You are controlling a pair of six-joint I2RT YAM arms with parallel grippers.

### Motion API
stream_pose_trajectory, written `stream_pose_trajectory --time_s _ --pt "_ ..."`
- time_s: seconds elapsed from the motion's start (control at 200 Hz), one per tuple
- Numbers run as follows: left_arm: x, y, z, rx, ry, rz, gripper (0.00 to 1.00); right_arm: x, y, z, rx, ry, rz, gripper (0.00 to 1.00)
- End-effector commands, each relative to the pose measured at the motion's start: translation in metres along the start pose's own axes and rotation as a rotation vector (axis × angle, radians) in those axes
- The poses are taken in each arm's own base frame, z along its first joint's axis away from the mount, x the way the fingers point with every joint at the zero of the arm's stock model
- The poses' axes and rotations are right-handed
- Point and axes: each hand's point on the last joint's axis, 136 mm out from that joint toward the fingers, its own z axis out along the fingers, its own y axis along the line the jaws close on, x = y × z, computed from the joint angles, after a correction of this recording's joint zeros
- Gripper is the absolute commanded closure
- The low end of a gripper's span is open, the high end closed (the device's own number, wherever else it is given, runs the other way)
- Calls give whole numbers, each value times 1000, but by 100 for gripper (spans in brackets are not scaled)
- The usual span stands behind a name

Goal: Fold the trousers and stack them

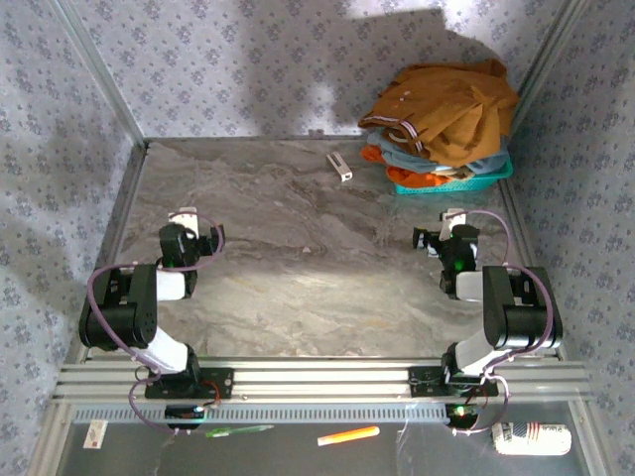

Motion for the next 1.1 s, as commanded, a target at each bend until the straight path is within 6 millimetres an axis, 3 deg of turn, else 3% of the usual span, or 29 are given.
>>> stream_pose_trajectory --time_s 0.0,0.365,0.545,0.7,0.834,0.954,1.039,1.094 --pt "-10 -4 1 11 -26 18 0 -10 0 1 1 -22 -14 0" --pt "-11 0 2 -4 -17 7 0 -10 0 2 -5 -23 -7 0" --pt "-40 -16 -11 38 21 64 1 -25 -12 -2 93 1 -3 0" --pt "-93 -28 -47 79 -94 11 0 -62 2 -19 66 -15 -54 0" --pt "-139 -31 -84 96 -134 -95 0 -123 15 -51 92 -52 -61 0" --pt "-178 -28 -125 80 -125 -220 0 -177 21 -89 106 -23 21 0" --pt "-195 -26 -158 73 -107 -329 1 -199 38 -106 -50 14 141 0" --pt "-197 -25 -176 71 -88 -415 0 -203 41 -110 -120 23 251 0"
